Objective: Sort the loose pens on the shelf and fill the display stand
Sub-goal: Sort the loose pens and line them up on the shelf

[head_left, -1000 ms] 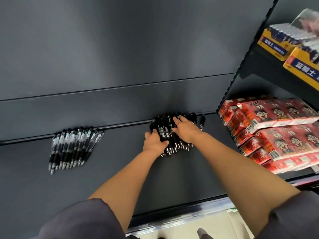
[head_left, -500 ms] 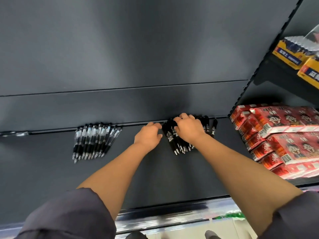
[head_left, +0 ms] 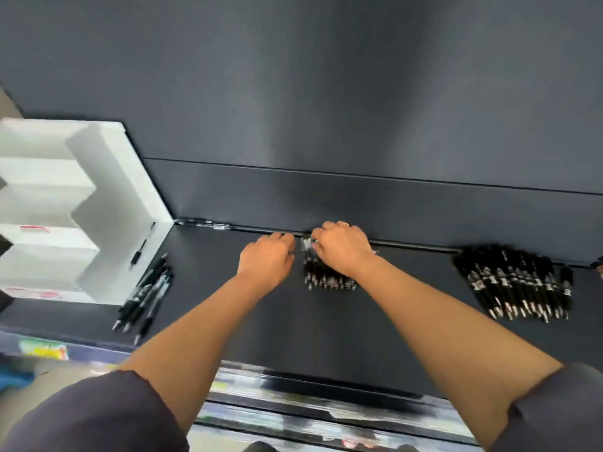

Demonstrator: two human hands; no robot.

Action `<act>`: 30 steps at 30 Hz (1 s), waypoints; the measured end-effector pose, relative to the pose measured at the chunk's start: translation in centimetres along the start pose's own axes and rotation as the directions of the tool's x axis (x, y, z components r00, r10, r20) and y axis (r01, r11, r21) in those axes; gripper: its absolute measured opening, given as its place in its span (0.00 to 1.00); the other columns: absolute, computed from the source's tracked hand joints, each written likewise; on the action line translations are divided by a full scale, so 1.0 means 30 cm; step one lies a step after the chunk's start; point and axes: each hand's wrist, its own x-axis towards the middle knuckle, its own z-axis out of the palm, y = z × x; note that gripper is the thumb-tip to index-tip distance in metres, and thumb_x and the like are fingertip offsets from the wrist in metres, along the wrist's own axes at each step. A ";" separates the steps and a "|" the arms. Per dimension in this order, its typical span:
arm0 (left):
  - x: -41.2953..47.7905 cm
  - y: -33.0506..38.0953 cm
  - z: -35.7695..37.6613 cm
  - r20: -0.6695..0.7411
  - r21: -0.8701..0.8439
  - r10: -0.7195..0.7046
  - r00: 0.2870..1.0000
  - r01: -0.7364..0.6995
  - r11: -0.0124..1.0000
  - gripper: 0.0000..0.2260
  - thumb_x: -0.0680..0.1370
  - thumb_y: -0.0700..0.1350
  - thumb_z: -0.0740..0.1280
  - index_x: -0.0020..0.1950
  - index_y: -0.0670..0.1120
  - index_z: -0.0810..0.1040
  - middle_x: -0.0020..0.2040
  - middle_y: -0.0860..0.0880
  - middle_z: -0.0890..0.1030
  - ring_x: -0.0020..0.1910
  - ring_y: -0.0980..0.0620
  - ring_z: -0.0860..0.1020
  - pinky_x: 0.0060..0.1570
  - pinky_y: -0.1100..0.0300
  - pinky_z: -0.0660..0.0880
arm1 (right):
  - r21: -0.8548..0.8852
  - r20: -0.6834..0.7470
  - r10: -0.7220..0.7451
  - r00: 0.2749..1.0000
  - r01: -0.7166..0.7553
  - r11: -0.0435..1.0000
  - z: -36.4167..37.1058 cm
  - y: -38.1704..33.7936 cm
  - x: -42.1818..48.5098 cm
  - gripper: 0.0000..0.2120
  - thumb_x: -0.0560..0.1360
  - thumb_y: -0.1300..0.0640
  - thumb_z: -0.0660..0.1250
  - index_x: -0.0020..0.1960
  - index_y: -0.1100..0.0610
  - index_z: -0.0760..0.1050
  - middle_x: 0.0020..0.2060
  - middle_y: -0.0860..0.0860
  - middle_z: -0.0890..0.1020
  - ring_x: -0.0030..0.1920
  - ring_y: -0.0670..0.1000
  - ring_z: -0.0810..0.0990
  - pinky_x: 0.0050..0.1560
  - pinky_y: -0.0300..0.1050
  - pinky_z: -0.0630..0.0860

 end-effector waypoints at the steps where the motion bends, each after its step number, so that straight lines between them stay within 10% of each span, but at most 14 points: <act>1: -0.022 -0.073 -0.011 -0.002 0.011 -0.014 1.000 0.015 1.000 0.10 0.79 0.47 0.58 0.59 0.46 0.71 0.56 0.47 0.76 0.56 0.45 0.74 0.46 0.54 0.70 | 0.017 0.007 -0.018 1.000 0.018 1.000 0.007 -0.073 0.032 0.14 0.80 0.50 0.55 0.60 0.55 0.74 0.55 0.53 0.77 0.58 0.58 0.74 0.49 0.51 0.72; 13: -0.252 -0.685 0.088 0.206 0.076 -0.476 0.855 0.470 0.879 0.14 0.78 0.45 0.59 0.64 0.45 0.66 0.62 0.44 0.68 0.61 0.41 0.69 0.53 0.47 0.72 | 0.228 0.258 -0.238 0.936 0.180 0.957 0.119 -0.566 0.313 0.13 0.80 0.52 0.55 0.58 0.50 0.75 0.55 0.50 0.76 0.56 0.55 0.76 0.46 0.47 0.70; 30: -0.051 -0.650 0.119 0.117 -0.421 -0.544 0.831 0.538 0.731 0.09 0.77 0.39 0.60 0.58 0.42 0.68 0.54 0.41 0.74 0.52 0.40 0.74 0.47 0.50 0.71 | 0.386 0.485 -0.204 0.850 0.002 0.923 0.180 -0.610 0.492 0.10 0.77 0.55 0.59 0.48 0.59 0.78 0.44 0.56 0.82 0.46 0.58 0.82 0.47 0.48 0.77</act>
